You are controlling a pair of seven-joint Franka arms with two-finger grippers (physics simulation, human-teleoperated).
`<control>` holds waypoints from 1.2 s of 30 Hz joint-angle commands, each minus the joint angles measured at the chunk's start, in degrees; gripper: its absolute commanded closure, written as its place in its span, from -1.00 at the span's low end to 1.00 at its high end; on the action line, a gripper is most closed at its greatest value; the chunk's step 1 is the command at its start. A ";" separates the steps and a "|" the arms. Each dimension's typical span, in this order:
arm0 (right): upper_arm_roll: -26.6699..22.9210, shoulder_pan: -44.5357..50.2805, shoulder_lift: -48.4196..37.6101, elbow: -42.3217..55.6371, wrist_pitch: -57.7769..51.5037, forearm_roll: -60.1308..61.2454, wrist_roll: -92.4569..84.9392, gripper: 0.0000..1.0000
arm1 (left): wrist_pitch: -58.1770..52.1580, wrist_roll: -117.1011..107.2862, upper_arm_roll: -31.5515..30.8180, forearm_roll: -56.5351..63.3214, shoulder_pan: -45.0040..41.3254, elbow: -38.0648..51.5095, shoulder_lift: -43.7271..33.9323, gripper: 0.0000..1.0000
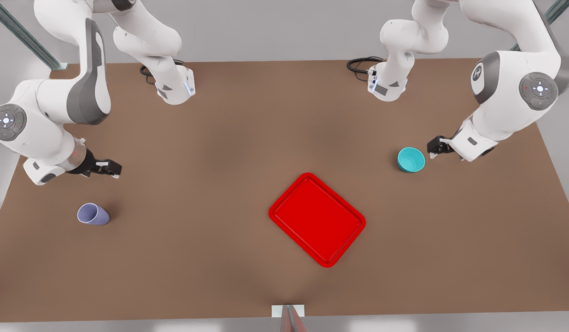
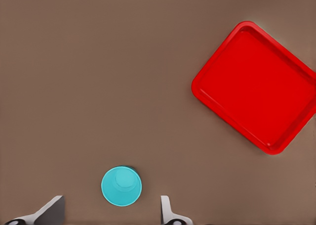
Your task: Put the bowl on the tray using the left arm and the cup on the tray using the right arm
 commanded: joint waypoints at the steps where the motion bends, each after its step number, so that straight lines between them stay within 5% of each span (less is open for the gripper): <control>1: 0.00 -0.20 0.01 0.09 0.10 0.13 0.00 -1.00 | -0.06 -0.07 0.02 0.25 0.41 -0.41 0.00 -1.00; 3: 0.00 -0.20 0.01 0.09 0.62 0.22 0.00 -1.00 | 0.38 -0.16 0.55 0.16 2.43 -9.89 0.00 -1.00; 7: 0.09 0.24 0.01 0.00 2.64 0.04 -0.79 -1.00 | 24.54 26.64 1.08 -6.52 16.93 -37.40 0.44 -1.00; 13: 0.00 0.50 1.24 1.50 1.68 0.48 -1.49 -1.00 | 30.79 48.36 1.08 -15.04 21.07 -41.72 9.93 -1.00; 20: 0.00 0.59 1.24 1.49 1.59 0.48 -1.49 -1.00 | 32.38 47.31 0.99 -19.79 20.98 -41.63 14.68 -1.00; 21: 0.00 0.68 1.24 1.50 1.68 0.48 -1.41 -1.00 | 32.02 47.22 0.99 -19.79 20.98 -41.63 14.68 -0.90; 23: 0.00 0.59 1.24 1.41 1.59 0.48 -1.41 -1.00 | 32.11 47.30 0.99 -19.79 20.80 -41.72 14.85 -0.22; 26: 0.00 0.42 1.32 1.41 1.59 0.48 -1.58 -1.00 | 32.46 47.30 0.90 -19.70 20.54 -41.63 15.29 -0.10; 31: -0.18 0.24 1.32 1.23 1.59 0.57 -1.58 -1.00 | 32.38 47.13 0.90 -19.70 20.54 -41.63 15.47 0.48; 36: -0.35 0.24 1.32 1.23 1.50 0.65 -1.58 -1.00 | 33.34 47.04 0.72 -19.70 20.45 -41.55 17.05 0.48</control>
